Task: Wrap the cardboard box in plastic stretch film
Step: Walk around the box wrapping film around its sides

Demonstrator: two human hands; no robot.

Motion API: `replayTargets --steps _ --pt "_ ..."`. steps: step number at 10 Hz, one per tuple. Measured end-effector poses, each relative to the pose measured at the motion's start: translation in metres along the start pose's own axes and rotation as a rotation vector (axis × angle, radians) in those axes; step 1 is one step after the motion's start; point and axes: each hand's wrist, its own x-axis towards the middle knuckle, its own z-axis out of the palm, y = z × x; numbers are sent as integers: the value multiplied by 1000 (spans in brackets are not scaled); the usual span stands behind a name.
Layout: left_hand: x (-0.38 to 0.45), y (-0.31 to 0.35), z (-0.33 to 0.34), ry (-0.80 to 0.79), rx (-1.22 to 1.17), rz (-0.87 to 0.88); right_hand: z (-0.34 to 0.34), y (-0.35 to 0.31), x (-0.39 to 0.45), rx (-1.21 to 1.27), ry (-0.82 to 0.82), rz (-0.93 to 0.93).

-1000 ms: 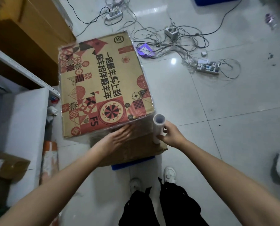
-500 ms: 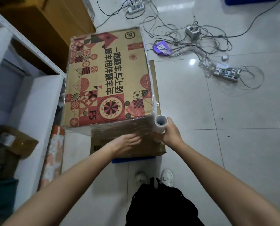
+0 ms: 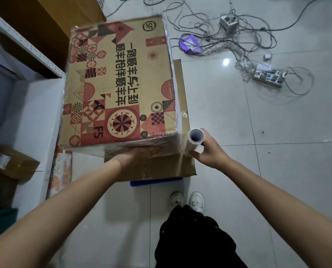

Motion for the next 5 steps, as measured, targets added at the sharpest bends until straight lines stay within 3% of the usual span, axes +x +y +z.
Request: replayTargets --steps 1,2,4,5 --pt "7 2 -13 -20 -193 -84 3 -4 4 47 6 59" --pt "41 19 -32 93 -659 -98 3 -1 8 82 10 116" --pt "82 -18 -37 198 -2984 -596 -1 13 8 79 -20 150" --pt "93 -10 -26 194 -3425 -630 -3 18 7 84 -18 144"
